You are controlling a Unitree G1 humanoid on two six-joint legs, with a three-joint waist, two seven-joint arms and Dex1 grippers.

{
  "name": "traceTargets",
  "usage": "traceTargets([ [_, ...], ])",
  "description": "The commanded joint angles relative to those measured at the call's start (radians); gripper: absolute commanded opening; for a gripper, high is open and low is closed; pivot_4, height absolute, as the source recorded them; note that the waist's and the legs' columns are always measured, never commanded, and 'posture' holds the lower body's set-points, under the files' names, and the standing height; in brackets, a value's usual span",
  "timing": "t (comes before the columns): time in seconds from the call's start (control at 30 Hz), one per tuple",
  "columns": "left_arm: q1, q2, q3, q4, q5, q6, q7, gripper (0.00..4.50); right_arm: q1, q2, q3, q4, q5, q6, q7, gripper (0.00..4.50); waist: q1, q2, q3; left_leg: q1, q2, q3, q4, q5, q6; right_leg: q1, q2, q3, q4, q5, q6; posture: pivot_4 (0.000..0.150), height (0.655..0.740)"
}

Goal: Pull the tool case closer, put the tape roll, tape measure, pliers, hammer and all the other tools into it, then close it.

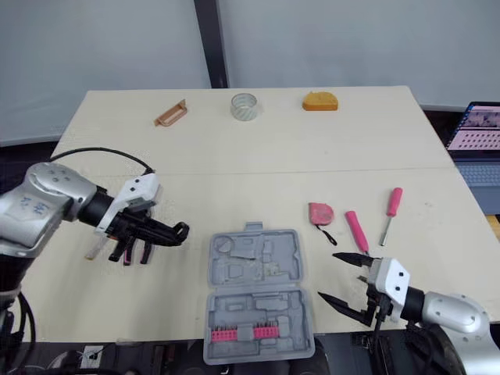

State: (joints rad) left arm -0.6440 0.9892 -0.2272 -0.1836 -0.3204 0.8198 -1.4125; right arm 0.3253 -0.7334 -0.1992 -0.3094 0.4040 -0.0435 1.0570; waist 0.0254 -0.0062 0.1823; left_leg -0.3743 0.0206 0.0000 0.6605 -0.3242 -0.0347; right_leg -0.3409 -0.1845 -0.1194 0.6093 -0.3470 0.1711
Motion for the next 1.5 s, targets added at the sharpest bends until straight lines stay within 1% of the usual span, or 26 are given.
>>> traceTargets([
  [0.03, -0.026, -0.031, -0.035, 0.018, -0.003, -0.06, -0.026, 0.05, 0.021, 0.001, -0.004, -0.025, -0.007, -0.028, 0.006, 4.5, 0.0, 0.0, 0.0, 0.0, 0.0, 0.0, 0.0, 0.0, 0.0, 0.0, 0.0, 0.0, 0.0, 0.0, 0.0, 0.15, 0.74],
  [0.17, -0.062, -0.077, -0.103, 0.075, 0.046, -0.114, -0.027, 0.05, 0.037, 0.008, -0.007, -0.026, -0.018, -0.04, -0.003, 4.5, 0.001, 0.0, 0.0, 0.0, 0.0, 0.0, 0.0, 0.0, 0.0, 0.0, 0.0, 0.0, 0.0, 0.0, 0.0, 0.15, 0.74],
  [0.27, -0.09, -0.129, -0.174, 0.137, 0.127, -0.182, 0.004, 0.05, 0.05, 0.016, -0.004, -0.029, -0.027, -0.046, -0.015, 4.5, 0.002, 0.0, 0.0, 0.0, 0.0, 0.0, 0.001, 0.0, 0.0, 0.0, 0.0, 0.0, 0.0, 0.0, 0.0, 0.15, 0.74],
  [0.47, -0.122, -0.212, -0.235, 0.225, 0.213, -0.258, 0.036, 0.05, 0.061, 0.031, 0.008, -0.031, -0.045, -0.052, -0.031, 4.5, 0.001, 0.0, 0.0, 0.0, 0.0, 0.001, 0.001, 0.0, 0.0, 0.0, 0.0, 0.0, 0.0, 0.0, 0.0, 0.15, 0.74],
  [0.57, -0.136, -0.24, -0.25, 0.254, 0.243, -0.266, 0.041, 0.05, 0.064, 0.036, 0.011, -0.032, -0.05, -0.054, -0.037, 4.5, 0.001, 0.0, 0.0, 0.0, 0.0, 0.001, 0.001, 0.0, 0.0, 0.0, 0.0, 0.0, 0.0, 0.0, 0.0, 0.15, 0.74],
  [0.83, -0.144, -0.272, -0.276, 0.292, 0.3, -0.275, 0.043, 0.05, 0.08, 0.043, 0.022, -0.034, -0.059, -0.064, -0.055, 4.5, 0.001, 0.0, 0.0, 0.0, 0.0, 0.001, 0.001, 0.0, 0.0, 0.0, 0.0, 0.0, 0.0, 0.0, 0.0, 0.15, 0.74],
  [1.5, -0.144, -0.324, -0.291, 0.374, 0.373, -0.361, 0.045, 0.05, 0.132, 0.039, 0.004, -0.044, -0.05, -0.08, -0.065, 4.5, 0.001, 0.0, 0.0, 0.0, 0.0, 0.001, 0.002, 0.0, 0.0, 0.0, 0.0, 0.0, 0.0, 0.0, 0.0, 0.15, 0.74],
])
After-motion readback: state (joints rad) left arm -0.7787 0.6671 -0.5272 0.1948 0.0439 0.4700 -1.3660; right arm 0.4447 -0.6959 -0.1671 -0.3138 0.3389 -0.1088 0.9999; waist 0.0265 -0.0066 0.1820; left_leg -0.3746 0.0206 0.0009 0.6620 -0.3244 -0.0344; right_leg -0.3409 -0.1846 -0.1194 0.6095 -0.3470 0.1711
